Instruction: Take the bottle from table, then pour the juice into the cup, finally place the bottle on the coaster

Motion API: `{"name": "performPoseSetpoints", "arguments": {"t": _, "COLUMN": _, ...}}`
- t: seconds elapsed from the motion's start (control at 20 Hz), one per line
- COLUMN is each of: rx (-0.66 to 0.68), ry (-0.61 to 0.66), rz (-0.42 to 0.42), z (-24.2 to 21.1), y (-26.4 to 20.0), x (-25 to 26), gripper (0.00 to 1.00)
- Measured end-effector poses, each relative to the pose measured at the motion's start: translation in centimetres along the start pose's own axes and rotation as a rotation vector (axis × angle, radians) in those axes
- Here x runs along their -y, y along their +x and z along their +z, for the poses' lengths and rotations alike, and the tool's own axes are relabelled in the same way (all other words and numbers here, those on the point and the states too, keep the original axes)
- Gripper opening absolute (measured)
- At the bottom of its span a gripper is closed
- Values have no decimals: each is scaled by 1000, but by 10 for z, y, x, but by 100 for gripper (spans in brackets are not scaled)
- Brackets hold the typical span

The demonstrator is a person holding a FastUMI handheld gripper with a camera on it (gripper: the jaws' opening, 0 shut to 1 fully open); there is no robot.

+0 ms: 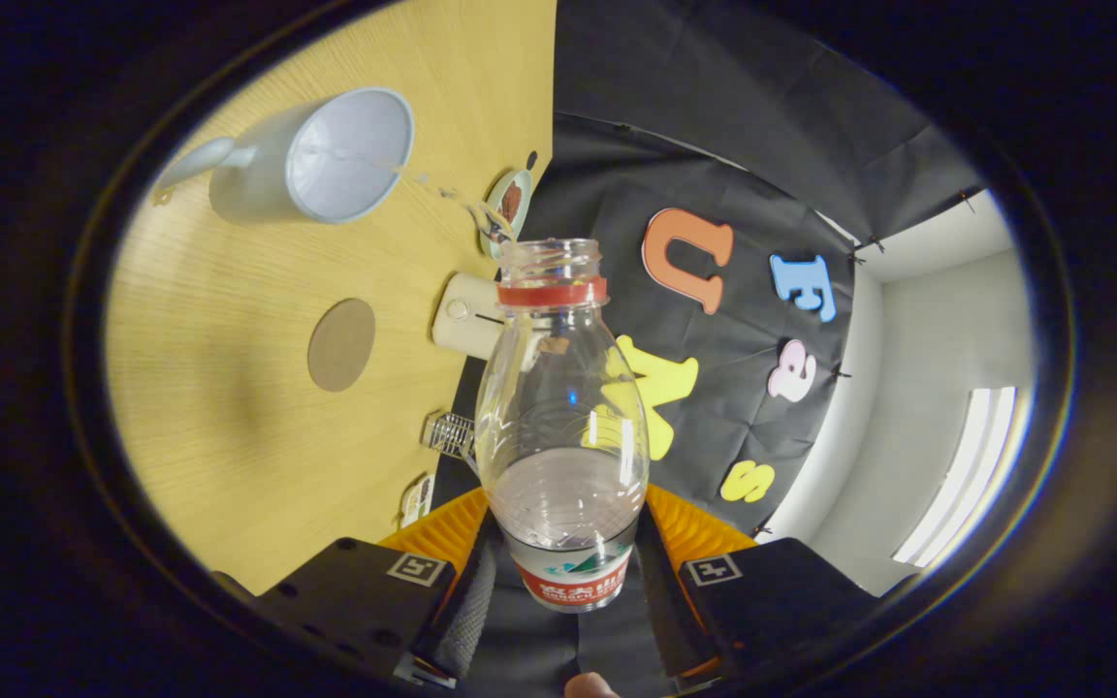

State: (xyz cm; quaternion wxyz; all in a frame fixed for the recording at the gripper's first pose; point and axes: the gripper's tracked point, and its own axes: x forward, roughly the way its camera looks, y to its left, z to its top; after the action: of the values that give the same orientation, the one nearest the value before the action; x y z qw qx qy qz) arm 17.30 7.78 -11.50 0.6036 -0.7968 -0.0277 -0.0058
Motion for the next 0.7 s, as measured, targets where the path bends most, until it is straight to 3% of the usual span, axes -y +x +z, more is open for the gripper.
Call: {"name": "performPoseSetpoints", "arguments": {"t": 0.7, "rx": 6, "ry": -77, "rz": -12, "z": 4, "y": 5, "x": 15, "gripper": 75}}
